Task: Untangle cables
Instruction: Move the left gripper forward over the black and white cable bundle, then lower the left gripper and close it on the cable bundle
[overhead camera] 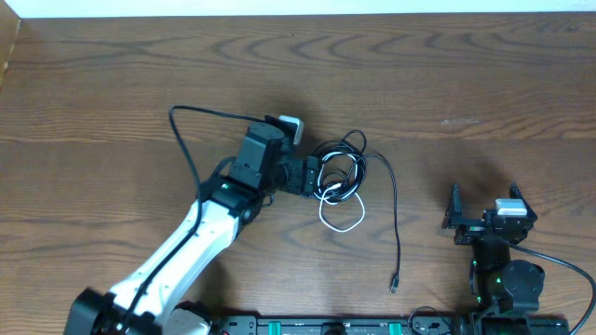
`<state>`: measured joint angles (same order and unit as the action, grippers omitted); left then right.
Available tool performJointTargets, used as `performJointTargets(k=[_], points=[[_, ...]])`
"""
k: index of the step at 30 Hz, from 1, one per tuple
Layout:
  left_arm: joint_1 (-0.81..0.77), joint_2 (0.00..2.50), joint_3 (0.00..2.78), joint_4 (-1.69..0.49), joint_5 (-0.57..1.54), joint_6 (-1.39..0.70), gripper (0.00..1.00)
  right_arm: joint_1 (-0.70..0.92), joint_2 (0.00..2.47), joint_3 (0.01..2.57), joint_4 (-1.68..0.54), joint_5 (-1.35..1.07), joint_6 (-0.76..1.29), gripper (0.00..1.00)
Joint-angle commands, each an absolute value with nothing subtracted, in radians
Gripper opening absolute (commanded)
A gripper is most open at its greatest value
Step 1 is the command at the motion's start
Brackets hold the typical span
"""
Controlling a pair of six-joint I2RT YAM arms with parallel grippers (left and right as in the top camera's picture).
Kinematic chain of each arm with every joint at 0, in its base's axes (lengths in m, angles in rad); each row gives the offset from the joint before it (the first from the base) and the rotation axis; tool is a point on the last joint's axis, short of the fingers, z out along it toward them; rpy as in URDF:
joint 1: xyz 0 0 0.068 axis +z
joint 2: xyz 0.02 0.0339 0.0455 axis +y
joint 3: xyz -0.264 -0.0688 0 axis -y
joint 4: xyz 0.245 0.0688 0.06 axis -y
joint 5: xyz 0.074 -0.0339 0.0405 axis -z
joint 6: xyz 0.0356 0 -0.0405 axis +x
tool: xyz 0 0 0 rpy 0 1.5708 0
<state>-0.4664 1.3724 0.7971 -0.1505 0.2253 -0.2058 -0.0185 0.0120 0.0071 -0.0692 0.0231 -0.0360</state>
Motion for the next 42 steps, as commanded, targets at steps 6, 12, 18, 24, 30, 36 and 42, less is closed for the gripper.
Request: performJointTargets(k=[6, 12, 18, 24, 30, 36, 42], points=[[-0.468, 1.492, 0.816, -0.110, 0.208, -0.196, 0.91, -0.025, 0.007, 0.006, -0.072, 0.035, -0.027, 0.99], [-0.468, 1.544, 0.816, -0.062, 0.208, -0.196, 0.91, -0.025, 0.007, 0.006, -0.072, 0.034, -0.027, 0.99], [-0.469, 1.578, 0.816, -0.035, 0.208, -0.196, 0.91, -0.025, 0.007, 0.006, -0.072, 0.034, -0.027, 0.99], [-0.492, 1.605, 0.816, -0.021, 0.208, -0.196, 0.91, -0.025, 0.007, 0.006, -0.072, 0.034, -0.027, 0.99], [-0.537, 1.653, 0.816, 0.018, 0.130, -0.184, 0.89, -0.025, 0.007, 0.006, -0.072, 0.034, -0.027, 0.99], [-0.545, 1.686, 0.816, 0.021, 0.012, -0.186, 0.75, -0.025, 0.007, 0.006, -0.072, 0.035, -0.027, 0.99], [-0.545, 1.688, 0.816, 0.032, 0.010, -0.194, 0.74, -0.025, 0.007, 0.006, -0.072, 0.034, -0.027, 0.99]])
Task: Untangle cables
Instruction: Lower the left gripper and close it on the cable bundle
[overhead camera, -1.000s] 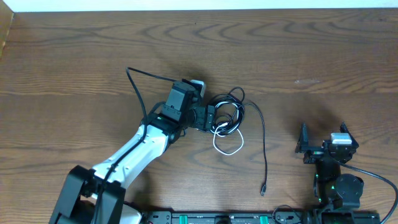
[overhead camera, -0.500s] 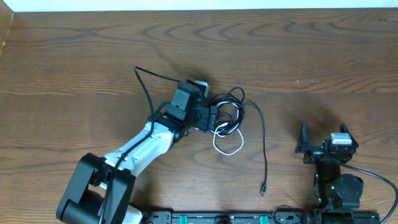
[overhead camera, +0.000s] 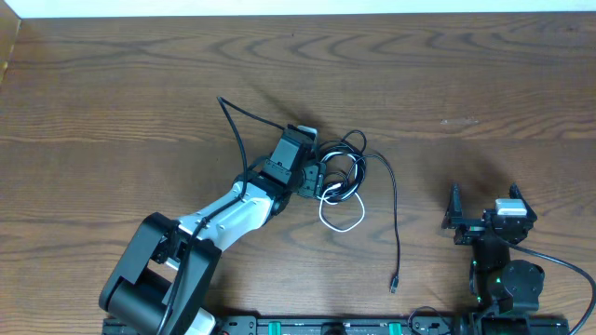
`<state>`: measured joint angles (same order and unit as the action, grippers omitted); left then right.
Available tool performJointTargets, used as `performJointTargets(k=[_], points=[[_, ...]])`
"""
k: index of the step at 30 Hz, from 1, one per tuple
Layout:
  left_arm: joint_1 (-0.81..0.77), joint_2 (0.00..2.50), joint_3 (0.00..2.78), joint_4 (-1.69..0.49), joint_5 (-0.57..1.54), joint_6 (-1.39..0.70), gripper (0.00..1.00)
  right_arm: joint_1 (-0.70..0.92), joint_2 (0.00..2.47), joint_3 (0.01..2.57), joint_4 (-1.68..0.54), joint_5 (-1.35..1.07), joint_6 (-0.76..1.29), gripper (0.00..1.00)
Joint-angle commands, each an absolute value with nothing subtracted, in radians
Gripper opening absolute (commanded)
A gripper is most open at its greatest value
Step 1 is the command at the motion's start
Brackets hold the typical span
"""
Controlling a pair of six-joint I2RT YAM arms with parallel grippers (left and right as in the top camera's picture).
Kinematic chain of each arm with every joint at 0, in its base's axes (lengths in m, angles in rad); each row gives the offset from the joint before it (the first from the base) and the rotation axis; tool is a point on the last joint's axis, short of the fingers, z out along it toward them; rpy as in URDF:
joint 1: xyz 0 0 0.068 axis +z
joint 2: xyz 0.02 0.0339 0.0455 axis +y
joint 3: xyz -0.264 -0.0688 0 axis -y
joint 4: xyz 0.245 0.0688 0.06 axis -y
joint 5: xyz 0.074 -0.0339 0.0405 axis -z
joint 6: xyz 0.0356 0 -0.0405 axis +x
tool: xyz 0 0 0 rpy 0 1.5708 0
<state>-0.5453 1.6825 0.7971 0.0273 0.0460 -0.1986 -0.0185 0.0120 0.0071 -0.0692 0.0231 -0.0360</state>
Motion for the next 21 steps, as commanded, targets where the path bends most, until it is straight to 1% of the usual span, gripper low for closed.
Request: performJointTargets(k=[1, 10, 12, 14, 15, 16, 18, 21], points=[[-0.545, 1.689, 0.816, 0.032, 0.011, -0.198, 0.74, -0.025, 0.007, 0.006, -0.072, 0.034, -0.027, 0.99], [-0.591, 1.735, 0.816, 0.048, 0.022, -0.200, 0.74, -0.025, 0.007, 0.006, -0.072, 0.035, -0.027, 0.99], [-0.599, 1.735, 0.816, 0.057, 0.022, -0.201, 0.68, -0.025, 0.007, 0.006, -0.072, 0.034, -0.027, 0.99], [-0.602, 1.735, 0.816, 0.060, 0.022, -0.201, 0.57, -0.025, 0.007, 0.006, -0.072, 0.035, -0.027, 0.99], [-0.602, 1.736, 0.816, 0.058, 0.022, -0.201, 0.45, -0.025, 0.007, 0.006, -0.072, 0.034, -0.027, 0.99], [-0.602, 1.736, 0.816, 0.058, 0.022, -0.201, 0.40, -0.025, 0.007, 0.006, -0.072, 0.035, -0.027, 0.99], [-0.602, 1.738, 0.816, 0.058, 0.022, -0.201, 0.37, -0.025, 0.007, 0.006, -0.072, 0.034, -0.027, 0.99], [-0.602, 1.741, 0.816, 0.057, 0.022, -0.202, 0.36, -0.025, 0.007, 0.006, -0.072, 0.034, -0.027, 0.99]])
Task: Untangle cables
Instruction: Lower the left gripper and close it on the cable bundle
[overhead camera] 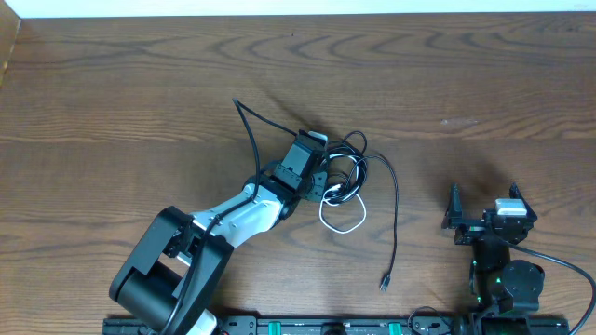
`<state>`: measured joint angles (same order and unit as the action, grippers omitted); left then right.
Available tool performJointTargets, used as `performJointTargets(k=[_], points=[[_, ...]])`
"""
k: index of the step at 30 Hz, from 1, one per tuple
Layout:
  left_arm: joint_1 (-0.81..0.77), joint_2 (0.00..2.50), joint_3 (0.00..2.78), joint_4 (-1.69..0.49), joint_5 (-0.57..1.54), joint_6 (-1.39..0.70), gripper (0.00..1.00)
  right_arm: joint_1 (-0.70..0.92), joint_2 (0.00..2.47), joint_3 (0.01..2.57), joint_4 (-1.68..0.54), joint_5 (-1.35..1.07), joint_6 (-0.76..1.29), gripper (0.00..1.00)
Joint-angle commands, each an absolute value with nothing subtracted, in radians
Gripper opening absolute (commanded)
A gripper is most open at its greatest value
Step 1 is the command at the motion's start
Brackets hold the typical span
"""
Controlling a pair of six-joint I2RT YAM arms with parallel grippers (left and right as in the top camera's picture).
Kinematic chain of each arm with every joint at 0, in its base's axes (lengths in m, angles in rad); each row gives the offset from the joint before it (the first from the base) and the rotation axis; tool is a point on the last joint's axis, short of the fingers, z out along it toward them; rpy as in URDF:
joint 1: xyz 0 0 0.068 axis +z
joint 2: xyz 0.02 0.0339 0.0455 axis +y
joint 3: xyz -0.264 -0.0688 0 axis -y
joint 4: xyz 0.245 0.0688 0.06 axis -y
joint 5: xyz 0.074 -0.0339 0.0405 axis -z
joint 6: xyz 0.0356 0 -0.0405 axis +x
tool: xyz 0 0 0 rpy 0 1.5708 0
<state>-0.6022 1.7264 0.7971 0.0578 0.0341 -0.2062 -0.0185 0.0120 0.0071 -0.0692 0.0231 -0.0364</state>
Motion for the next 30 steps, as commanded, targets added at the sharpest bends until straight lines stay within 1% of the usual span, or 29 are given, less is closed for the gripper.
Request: performJointTargets(k=[1, 8, 12, 13, 14, 16, 18, 30], points=[[-0.602, 1.742, 0.816, 0.057, 0.022, -0.202, 0.36, -0.025, 0.007, 0.006, -0.072, 0.034, -0.027, 0.99], [-0.602, 1.758, 0.815, 0.060, 0.022, -0.202, 0.36, -0.025, 0.007, 0.006, -0.072, 0.034, -0.027, 0.99], [-0.602, 1.758, 0.815, 0.061, 0.022, -0.202, 0.20, -0.025, 0.007, 0.006, -0.072, 0.034, -0.027, 0.99], [-0.602, 1.758, 0.815, 0.061, 0.022, -0.202, 0.19, -0.025, 0.007, 0.006, -0.072, 0.035, -0.027, 0.99], [-0.602, 1.758, 0.815, 0.061, 0.022, -0.202, 0.13, -0.025, 0.007, 0.006, -0.072, 0.035, -0.027, 0.99], [-0.602, 1.758, 0.815, 0.061, 0.022, -0.202, 0.09, -0.025, 0.007, 0.006, -0.072, 0.034, -0.027, 0.99], [-0.602, 1.758, 0.815, 0.061, 0.022, -0.202, 0.08, -0.025, 0.007, 0.006, -0.072, 0.035, -0.027, 0.99], [-0.602, 1.758, 0.815, 0.061, 0.022, -0.202, 0.08, -0.025, 0.007, 0.006, -0.072, 0.035, -0.027, 0.99]])
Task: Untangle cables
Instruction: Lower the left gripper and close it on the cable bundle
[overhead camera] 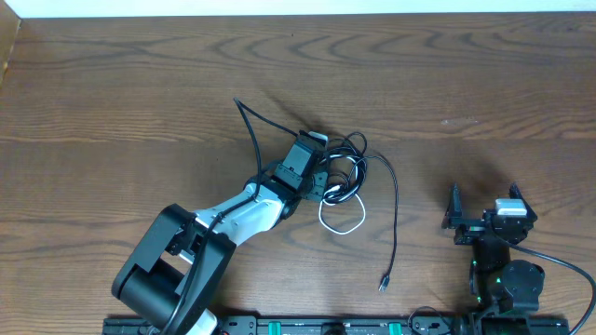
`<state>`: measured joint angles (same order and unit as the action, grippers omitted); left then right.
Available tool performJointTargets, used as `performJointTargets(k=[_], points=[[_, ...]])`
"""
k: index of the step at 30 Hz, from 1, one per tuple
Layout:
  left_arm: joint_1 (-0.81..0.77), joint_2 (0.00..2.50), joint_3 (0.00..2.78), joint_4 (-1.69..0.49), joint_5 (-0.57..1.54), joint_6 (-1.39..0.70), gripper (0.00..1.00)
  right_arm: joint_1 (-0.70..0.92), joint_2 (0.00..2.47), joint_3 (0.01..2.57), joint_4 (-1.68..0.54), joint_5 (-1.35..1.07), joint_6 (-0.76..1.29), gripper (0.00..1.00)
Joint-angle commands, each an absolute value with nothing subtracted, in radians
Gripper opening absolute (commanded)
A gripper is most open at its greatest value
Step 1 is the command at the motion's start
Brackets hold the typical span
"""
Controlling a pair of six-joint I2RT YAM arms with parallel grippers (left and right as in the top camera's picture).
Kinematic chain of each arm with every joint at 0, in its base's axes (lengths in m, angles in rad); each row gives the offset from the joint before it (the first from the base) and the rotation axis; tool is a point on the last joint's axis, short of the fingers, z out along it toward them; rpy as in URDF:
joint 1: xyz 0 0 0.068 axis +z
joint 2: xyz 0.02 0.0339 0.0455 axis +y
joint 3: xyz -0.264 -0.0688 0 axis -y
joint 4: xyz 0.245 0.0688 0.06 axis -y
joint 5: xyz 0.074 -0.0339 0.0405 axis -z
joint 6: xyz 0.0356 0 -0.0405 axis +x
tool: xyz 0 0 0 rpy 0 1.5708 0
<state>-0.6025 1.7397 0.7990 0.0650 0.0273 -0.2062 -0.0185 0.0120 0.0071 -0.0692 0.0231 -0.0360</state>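
Observation:
A tangle of a black cable (346,158) and a white cable (341,221) lies at the table's middle. From the knot the black cable runs down to a free plug end (383,283). The white one forms a loop below the knot. My left gripper (326,179) reaches into the left side of the tangle and appears shut on a black loop, its fingertips mostly hidden under the wrist. My right gripper (484,203) rests at the right, far from the cables, open and empty.
The left arm (237,212) stretches from the bottom left to the tangle, and its own lead (248,123) arches up behind the wrist. The brown wooden table (466,84) fills the view. A black rail (326,327) runs along the front edge.
My left gripper was at the left of the tangle with the arm swung wide to the left. Then the arm stood steeper with the wrist turned, gripper still at the knot. By 1.0 s ago the black cable's plug end had shifted slightly left and up, where it stays.

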Motion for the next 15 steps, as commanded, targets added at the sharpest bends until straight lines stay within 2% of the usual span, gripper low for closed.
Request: performJointTargets(k=[1, 15], points=[[-0.602, 1.758, 0.815, 0.061, 0.022, -0.202, 0.08, -0.025, 0.007, 0.006, -0.072, 0.035, -0.027, 0.99], [-0.601, 1.651, 0.815, 0.058, 0.014, -0.171, 0.07, -0.025, 0.007, 0.006, -0.072, 0.034, -0.027, 0.99]])
